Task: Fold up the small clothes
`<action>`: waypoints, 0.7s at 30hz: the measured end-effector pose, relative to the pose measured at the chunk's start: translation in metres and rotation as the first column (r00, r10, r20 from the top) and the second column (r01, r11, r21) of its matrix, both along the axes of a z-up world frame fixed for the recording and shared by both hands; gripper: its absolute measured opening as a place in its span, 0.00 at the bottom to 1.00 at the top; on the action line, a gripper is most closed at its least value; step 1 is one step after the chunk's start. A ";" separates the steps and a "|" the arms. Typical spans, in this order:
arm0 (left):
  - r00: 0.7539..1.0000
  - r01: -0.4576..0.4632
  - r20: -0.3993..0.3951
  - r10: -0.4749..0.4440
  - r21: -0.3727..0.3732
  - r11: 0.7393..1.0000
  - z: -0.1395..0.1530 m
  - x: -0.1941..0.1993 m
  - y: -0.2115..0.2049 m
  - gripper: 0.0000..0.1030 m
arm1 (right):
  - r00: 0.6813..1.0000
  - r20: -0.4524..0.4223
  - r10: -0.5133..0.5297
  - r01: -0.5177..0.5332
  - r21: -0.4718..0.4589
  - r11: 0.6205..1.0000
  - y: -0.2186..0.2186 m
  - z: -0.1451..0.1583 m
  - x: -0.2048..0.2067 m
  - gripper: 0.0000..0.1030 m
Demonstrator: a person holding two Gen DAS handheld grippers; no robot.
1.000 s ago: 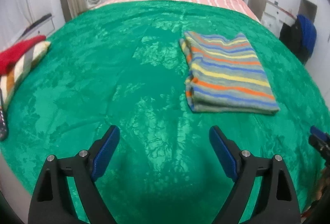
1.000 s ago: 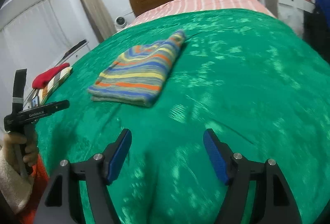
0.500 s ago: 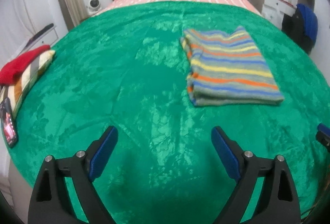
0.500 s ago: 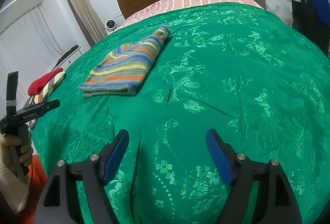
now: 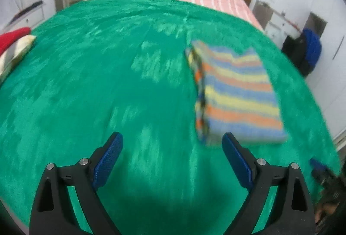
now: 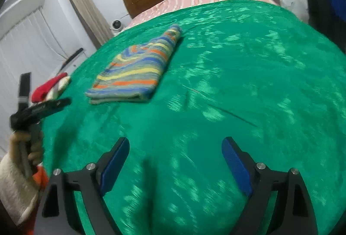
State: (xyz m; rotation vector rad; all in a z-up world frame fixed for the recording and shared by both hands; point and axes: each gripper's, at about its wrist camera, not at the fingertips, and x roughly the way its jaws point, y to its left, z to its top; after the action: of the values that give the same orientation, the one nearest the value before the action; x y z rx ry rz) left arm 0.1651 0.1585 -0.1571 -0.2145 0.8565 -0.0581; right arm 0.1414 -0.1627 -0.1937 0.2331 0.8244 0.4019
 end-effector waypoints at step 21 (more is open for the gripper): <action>0.961 0.209 -0.194 -0.197 0.044 0.977 -0.052 0.165 -0.070 0.36 | 0.974 -0.196 0.113 -0.117 -0.010 0.993 0.127 -0.013 0.244 0.27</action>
State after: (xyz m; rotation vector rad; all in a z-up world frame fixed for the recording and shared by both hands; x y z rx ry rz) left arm 0.3305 0.0887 -0.2088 -0.0715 1.0669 -0.2053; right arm 0.3852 -0.0357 -0.2067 0.2069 1.0376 0.4837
